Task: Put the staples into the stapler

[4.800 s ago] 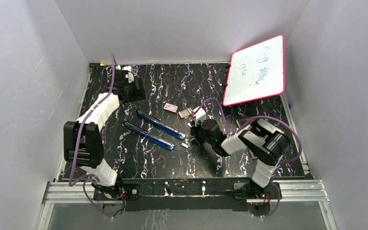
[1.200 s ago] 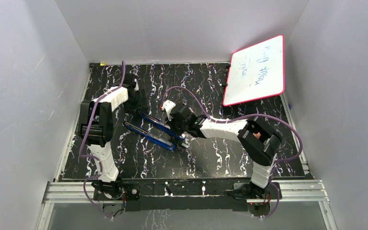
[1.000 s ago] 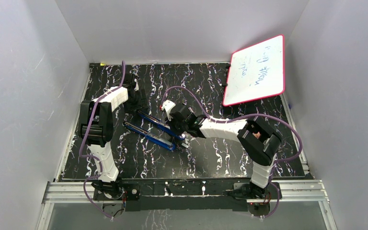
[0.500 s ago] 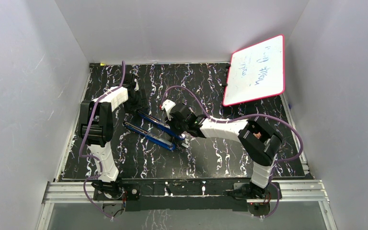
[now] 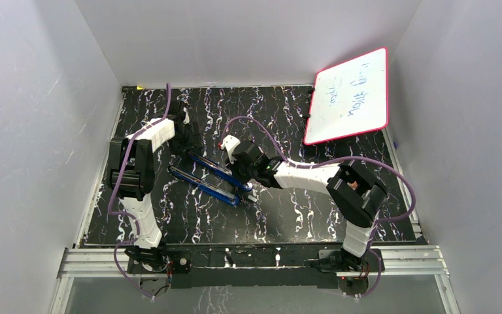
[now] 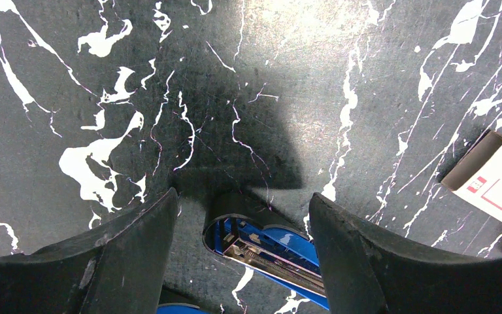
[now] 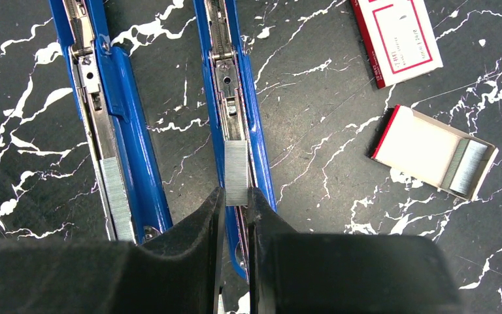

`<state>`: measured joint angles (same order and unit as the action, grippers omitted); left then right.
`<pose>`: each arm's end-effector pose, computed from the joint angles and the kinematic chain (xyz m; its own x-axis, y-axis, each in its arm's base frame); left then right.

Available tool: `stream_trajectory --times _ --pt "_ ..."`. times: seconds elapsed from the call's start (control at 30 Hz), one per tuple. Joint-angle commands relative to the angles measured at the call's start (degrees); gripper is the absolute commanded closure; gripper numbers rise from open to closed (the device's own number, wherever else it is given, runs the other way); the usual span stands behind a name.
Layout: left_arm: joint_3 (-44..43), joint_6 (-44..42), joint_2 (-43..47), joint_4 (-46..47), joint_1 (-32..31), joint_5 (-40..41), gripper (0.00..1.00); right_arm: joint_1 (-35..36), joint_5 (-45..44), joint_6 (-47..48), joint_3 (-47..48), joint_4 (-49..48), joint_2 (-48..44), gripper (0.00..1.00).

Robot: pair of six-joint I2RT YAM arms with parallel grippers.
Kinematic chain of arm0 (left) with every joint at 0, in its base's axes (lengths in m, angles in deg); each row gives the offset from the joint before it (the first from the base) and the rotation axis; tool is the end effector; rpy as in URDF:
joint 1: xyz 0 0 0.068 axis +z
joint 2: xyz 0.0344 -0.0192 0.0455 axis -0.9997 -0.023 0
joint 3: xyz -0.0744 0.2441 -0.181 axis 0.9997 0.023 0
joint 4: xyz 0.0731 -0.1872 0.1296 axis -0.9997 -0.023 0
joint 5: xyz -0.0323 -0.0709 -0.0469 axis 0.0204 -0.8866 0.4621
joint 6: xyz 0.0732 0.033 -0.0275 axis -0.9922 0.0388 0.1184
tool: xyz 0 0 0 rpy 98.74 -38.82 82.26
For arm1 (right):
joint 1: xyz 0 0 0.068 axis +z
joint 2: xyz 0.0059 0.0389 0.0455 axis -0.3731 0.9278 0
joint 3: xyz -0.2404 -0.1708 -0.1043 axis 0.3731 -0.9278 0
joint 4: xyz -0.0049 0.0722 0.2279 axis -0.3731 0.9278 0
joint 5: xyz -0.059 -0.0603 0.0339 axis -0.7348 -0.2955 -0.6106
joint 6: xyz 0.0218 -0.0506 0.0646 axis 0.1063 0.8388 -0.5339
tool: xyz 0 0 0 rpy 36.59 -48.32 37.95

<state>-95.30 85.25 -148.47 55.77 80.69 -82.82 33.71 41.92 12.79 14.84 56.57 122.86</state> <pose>0.4221 -0.0598 0.1943 -0.8581 -0.1977 -0.4738 -0.1340 0.9771 -0.1652 0.2411 0.3393 0.2300 -0.3801 -0.4624 -0.8011 -0.7574 0.6527 -0.0174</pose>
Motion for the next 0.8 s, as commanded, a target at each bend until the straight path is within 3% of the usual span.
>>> stream_trajectory --times 0.0,0.77 --pt "-1.4 -0.1 -0.3 -1.7 -0.2 -2.1 0.29 0.1 -0.5 -0.1 0.6 -2.0 -2.2 1.00" --pt "-1.6 -0.1 -0.6 -1.7 -0.1 -2.4 0.29 0.1 -0.6 0.0 2.4 0.9 1.0 1.00"
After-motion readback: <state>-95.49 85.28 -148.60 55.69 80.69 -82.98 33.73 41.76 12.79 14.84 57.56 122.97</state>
